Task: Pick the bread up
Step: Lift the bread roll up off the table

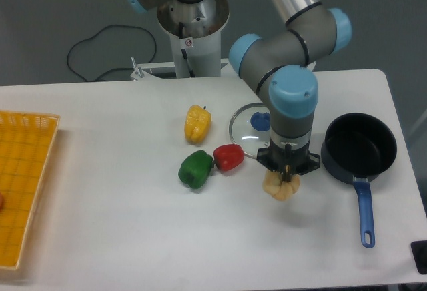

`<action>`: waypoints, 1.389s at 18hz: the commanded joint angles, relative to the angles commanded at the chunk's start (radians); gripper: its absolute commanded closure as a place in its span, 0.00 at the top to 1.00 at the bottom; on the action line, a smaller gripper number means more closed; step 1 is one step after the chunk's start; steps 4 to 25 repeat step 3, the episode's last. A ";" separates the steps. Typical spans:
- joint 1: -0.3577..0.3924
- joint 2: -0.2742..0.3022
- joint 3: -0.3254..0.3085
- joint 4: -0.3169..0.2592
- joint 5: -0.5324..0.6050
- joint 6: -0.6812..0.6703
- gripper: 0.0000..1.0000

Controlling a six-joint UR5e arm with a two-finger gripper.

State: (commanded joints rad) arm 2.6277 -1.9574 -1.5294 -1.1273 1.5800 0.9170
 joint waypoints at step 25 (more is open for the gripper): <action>0.025 0.020 0.000 -0.038 0.008 0.031 0.00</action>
